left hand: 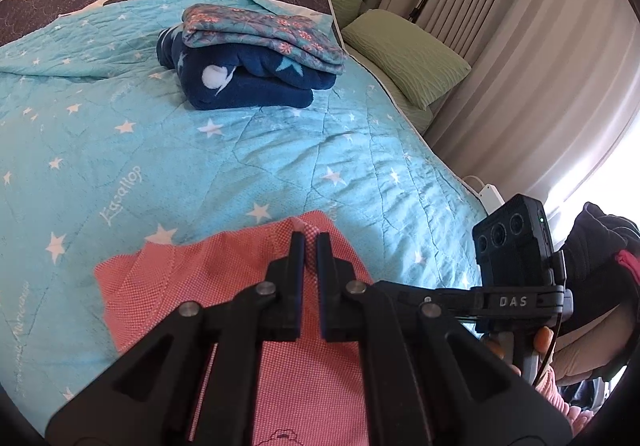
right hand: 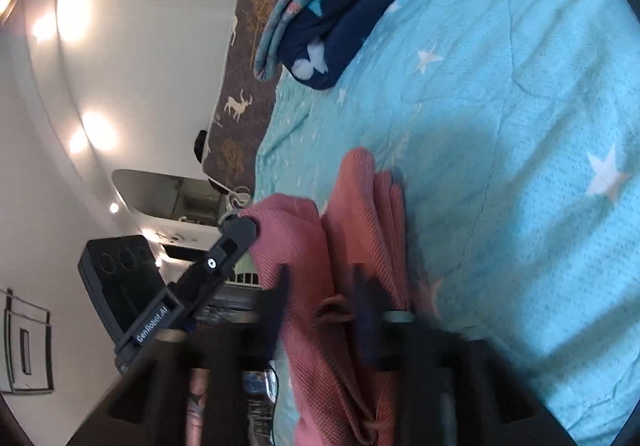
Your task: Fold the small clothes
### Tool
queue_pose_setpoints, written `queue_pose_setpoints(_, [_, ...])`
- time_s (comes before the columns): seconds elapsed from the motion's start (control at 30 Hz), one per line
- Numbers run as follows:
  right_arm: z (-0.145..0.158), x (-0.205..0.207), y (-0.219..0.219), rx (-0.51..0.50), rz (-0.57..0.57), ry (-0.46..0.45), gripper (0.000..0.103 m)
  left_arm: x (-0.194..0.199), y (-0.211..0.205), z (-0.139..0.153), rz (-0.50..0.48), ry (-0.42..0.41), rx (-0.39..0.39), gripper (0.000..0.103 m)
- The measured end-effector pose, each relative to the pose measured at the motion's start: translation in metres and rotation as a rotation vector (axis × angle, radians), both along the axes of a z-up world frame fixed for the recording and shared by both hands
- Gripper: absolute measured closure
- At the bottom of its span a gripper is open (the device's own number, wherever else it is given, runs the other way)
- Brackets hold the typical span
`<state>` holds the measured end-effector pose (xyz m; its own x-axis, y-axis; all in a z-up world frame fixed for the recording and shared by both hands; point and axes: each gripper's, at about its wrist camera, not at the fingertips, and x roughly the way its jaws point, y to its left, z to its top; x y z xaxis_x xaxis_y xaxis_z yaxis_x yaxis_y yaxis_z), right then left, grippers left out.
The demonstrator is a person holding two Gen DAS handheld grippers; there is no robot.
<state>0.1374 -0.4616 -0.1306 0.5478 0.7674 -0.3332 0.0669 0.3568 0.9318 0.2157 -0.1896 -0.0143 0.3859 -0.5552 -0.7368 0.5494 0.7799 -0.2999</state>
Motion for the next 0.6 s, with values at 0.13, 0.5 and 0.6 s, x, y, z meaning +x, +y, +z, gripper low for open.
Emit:
queue_pose_setpoints(0.13, [0.01, -0.014, -0.011, -0.052, -0.065, -0.06, 0.1, 0.001, -0.001, 0.0, -0.005, 0.003, -0.006, 0.096])
queue_pose_setpoints(0.5, [-0.009, -0.011, -0.009, 0.075, 0.077, 0.093, 0.051, -0.004, 0.007, 0.007, 0.001, -0.008, -0.03, 0.096])
queue_pose_setpoints(0.6, [-0.007, 0.004, 0.002, 0.069, 0.112, 0.106, 0.051, -0.007, 0.011, 0.01, 0.006, -0.02, -0.039, 0.096])
